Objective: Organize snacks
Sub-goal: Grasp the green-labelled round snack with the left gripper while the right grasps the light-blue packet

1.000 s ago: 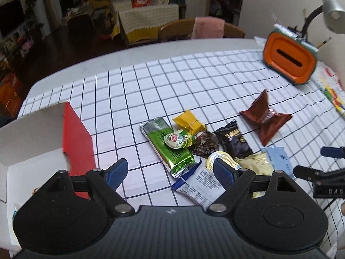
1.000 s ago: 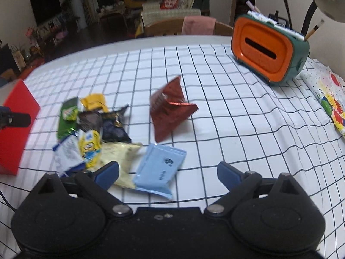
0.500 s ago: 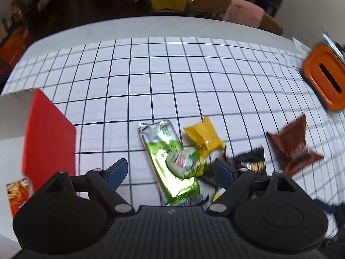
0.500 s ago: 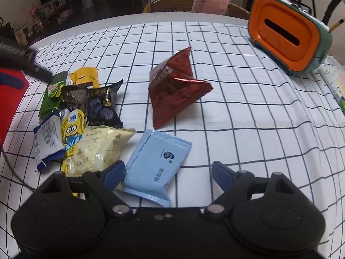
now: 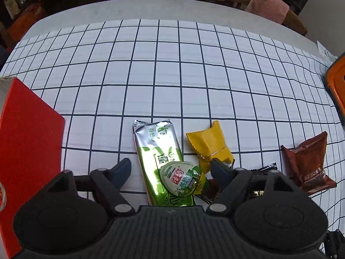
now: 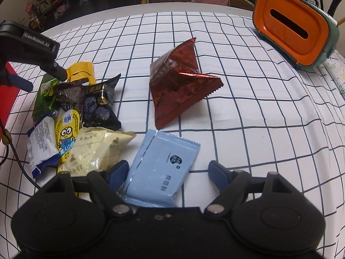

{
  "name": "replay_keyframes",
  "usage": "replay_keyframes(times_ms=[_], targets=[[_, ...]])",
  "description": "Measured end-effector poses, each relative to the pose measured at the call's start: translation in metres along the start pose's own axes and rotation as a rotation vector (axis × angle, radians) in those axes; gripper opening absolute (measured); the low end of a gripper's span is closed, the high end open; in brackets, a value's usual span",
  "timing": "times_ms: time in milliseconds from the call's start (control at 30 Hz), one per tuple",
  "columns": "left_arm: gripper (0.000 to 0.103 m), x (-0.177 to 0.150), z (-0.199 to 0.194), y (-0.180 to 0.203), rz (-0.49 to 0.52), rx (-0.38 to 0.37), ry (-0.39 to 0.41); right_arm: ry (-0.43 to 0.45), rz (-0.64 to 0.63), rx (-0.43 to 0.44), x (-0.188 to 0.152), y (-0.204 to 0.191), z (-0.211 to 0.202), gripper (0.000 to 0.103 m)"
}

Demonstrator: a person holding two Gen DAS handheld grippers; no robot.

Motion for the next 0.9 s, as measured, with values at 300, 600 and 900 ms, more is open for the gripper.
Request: replay_keyframes(times_ms=[300,600,900], targets=[[0.050,-0.005,0.012,0.000,-0.006,0.024,-0.034,0.000,0.017,-0.023,0.001,-0.001,-0.002,0.070],[0.042,-0.011,0.013,-0.012,-0.033,-0.005,-0.038,0.026,0.025,-0.006,-0.008,0.000,-0.012,0.047],[0.040,-0.019,0.002,-0.037,-0.040,-0.038,-0.031,0.044,0.043,0.018,-0.015,0.004,-0.020,0.047]])
Point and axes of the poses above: each gripper's, at about its wrist camera, not at the fingertips, and z roughly the way its jaws point, y to its right, x to its top, the point moved 3 cm from there along z, roughly the way its jaws point, and after that the axes turned 1 degree about z, right-handed, at the moved point
